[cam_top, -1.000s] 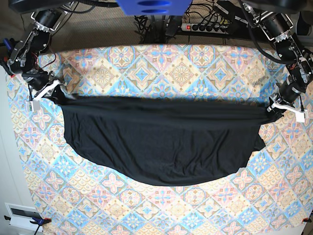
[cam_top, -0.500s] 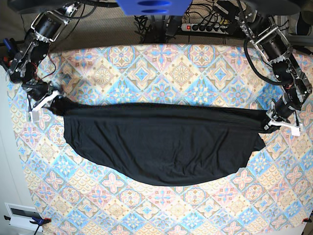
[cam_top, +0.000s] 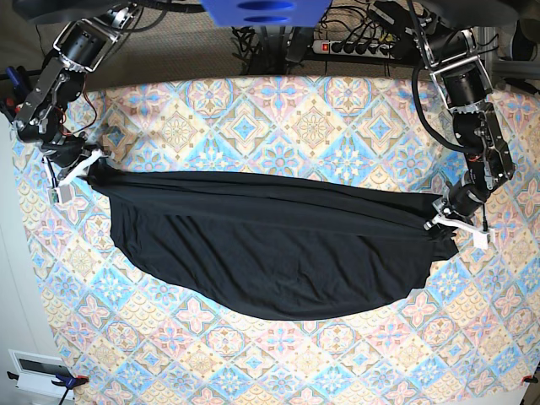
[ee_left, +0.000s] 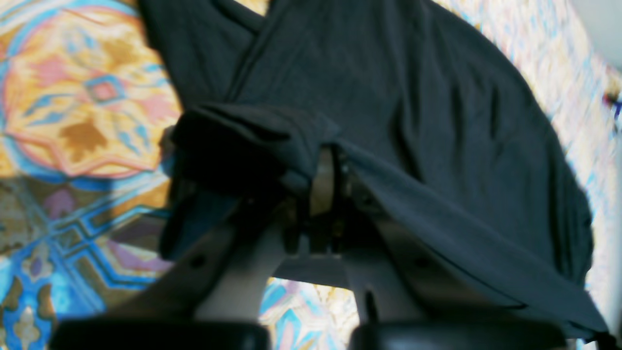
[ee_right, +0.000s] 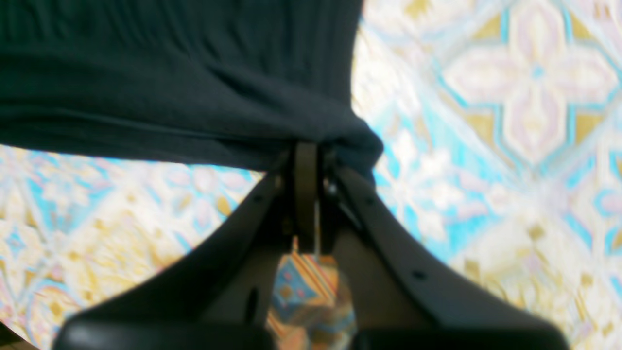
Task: Layout the t-shirt on the table in an organized manner, then fold the t-shirt properly
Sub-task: 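Lift the shirt edge with both grippers and pull it apart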
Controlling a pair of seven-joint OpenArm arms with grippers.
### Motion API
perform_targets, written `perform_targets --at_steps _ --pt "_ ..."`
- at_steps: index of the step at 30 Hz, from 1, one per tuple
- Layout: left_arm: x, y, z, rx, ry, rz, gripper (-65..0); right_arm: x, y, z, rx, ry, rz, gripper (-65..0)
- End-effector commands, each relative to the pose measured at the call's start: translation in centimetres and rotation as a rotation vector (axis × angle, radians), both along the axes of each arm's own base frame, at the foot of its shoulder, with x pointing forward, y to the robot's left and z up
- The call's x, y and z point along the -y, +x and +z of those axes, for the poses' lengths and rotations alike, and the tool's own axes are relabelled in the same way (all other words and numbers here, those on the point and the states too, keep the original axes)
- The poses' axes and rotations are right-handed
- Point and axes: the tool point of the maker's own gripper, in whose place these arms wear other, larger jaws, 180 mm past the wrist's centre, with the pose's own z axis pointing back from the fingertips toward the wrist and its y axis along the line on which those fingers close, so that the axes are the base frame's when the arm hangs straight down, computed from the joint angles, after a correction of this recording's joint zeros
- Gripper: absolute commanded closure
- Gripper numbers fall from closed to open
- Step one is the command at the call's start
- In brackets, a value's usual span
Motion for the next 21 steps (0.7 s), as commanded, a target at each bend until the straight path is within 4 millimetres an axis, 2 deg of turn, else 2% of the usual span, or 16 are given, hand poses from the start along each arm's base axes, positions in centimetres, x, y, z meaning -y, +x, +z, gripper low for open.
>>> perform_targets --at_steps 1,6,14,17,21 --pt "-1.2 1.0 1.8 0.05 0.042 0.011 0.0 0.7 1.5 1.6 0.064 -0.001 -0.008 0.0" --pt "-1.8 0.8 1.4 0.026 0.091 0.013 0.0 0.6 1.4 -0.1 0.027 0.047 -0.027 0.0" --pt "-2.3 0.3 0.8 -0.01 0.133 0.004 -0.1 0.2 1.7 0.0 0.028 0.047 -0.015 -0.7" --pt "-1.6 -0.5 0.2 -0.081 0.115 -0.038 -5.7 -0.8 1.9 -0.3 0.016 0.045 0.022 -6.2" --pt "-1.4 -0.3 1.5 -0.059 0.139 -0.056 -17.1 -1.0 2.1 0.0 0.025 0.036 0.031 -10.9"
